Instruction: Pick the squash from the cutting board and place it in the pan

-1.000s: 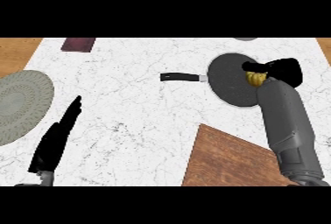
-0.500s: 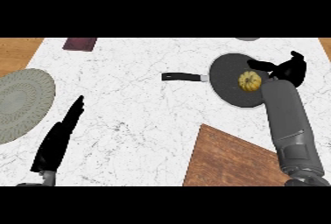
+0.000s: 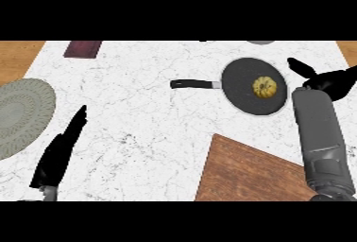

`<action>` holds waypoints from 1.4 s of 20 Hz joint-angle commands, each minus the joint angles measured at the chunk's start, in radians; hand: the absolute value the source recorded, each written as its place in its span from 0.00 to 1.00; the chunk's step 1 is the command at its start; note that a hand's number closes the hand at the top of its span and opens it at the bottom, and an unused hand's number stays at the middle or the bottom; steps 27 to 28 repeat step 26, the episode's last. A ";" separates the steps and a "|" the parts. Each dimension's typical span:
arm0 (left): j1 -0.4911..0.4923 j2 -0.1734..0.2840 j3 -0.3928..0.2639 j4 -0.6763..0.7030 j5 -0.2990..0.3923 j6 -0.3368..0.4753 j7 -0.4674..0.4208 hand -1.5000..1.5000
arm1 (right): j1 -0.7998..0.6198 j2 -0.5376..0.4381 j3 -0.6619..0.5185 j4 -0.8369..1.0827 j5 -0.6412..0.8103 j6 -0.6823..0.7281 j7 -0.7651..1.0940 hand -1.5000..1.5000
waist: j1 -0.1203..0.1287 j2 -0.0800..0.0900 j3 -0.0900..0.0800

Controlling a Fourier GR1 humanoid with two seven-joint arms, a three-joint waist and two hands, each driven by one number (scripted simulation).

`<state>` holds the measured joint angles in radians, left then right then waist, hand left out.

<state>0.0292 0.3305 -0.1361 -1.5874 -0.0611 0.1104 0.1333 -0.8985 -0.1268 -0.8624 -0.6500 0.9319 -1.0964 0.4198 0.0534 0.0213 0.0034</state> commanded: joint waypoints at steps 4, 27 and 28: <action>0.054 -0.015 0.002 -0.006 -0.016 0.016 -0.016 0.50 | 0.139 0.103 0.000 -0.177 -0.137 -0.200 -0.125 0.00 | -0.047 -0.023 -0.002; 0.085 -0.015 0.050 -0.046 -0.016 -0.013 0.008 0.50 | 1.247 0.127 0.770 -1.175 -0.196 -0.163 0.217 0.00 | -0.069 -0.026 -0.006; 0.085 -0.015 0.050 -0.046 -0.016 -0.013 0.008 0.50 | 1.247 0.127 0.770 -1.175 -0.196 -0.163 0.217 0.00 | -0.069 -0.026 -0.006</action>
